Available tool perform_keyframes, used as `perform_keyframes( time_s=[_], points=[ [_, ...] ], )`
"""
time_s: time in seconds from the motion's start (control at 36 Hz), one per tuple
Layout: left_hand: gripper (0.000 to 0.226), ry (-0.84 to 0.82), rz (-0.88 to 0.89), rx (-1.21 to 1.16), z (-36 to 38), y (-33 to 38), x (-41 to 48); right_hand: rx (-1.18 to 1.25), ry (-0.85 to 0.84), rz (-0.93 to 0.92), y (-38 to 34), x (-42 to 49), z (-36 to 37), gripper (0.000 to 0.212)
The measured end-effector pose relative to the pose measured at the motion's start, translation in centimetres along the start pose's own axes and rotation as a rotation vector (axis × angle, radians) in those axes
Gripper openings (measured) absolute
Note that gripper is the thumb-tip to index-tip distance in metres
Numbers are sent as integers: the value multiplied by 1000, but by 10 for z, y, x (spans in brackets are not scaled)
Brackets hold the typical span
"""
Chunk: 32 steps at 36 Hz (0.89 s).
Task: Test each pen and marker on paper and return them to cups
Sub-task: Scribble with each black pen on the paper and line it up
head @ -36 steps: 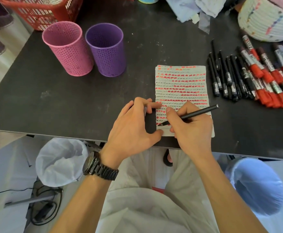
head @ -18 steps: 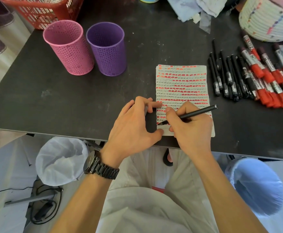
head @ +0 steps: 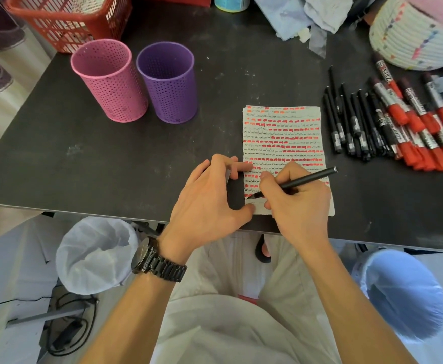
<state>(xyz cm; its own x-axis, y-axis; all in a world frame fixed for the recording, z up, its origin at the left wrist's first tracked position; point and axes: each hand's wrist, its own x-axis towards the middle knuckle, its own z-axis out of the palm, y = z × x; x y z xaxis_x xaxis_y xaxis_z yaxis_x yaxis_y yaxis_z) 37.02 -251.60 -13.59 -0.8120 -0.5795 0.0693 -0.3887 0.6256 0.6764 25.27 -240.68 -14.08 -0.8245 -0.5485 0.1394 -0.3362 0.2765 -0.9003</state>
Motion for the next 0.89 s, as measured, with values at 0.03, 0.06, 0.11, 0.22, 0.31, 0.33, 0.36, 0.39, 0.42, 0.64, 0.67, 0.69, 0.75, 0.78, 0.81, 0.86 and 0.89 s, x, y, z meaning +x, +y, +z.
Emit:
perform_keyframes(
  time_s=[0.03,0.06,0.11,0.22,0.31,0.33,0.36,0.39,0.42,0.64,0.67,0.69,0.75,0.78,0.81,0.86,0.89],
  points=[
    [55,1,0,-2,0,0,0,1,0,-3,0,0,0,30],
    [55,2,0,-3,0,0,-1,1,1,-6,0,0,0,30],
    [55,4,-1,-2,1,-1,-1,6,5,-16,1,0,0,30],
    [55,6,-8,0,2,-2,0,19,1,-11,2,1,0,30],
    [53,-11,-18,-3,2,-3,0,31,36,-21,3,0,1,31],
    [52,-22,-22,-9,1,-2,0,53,55,-21,2,1,1,31],
    [50,-33,-27,-24,0,-2,-1,97,73,-9,2,1,0,31],
    [47,-43,-35,-50,-1,-2,-1,152,89,14,1,2,-1,32],
    [42,-52,-48,-91,-2,-2,-1,201,101,39,0,3,-2,33],
    [16,88,-183,-417,-7,-3,-2,446,62,100,-5,8,-5,24],
    [17,101,-159,-371,-5,-4,-1,497,50,107,-4,8,-6,20],
    [18,104,-133,-324,-3,-5,-1,548,29,106,-4,8,-8,16],
    [25,106,-95,-253,0,-6,2,621,-16,88,-2,6,-10,14],
    [29,107,-86,-230,1,-6,2,641,-28,83,-1,6,-11,14],
    [32,108,-82,-213,1,-7,2,651,-31,81,-1,5,-12,12],
    [37,110,-87,-179,2,-10,1,666,-29,89,0,6,-12,11],
    [39,107,-88,-165,2,-11,1,677,-28,99,0,7,-12,12]
  ],
)
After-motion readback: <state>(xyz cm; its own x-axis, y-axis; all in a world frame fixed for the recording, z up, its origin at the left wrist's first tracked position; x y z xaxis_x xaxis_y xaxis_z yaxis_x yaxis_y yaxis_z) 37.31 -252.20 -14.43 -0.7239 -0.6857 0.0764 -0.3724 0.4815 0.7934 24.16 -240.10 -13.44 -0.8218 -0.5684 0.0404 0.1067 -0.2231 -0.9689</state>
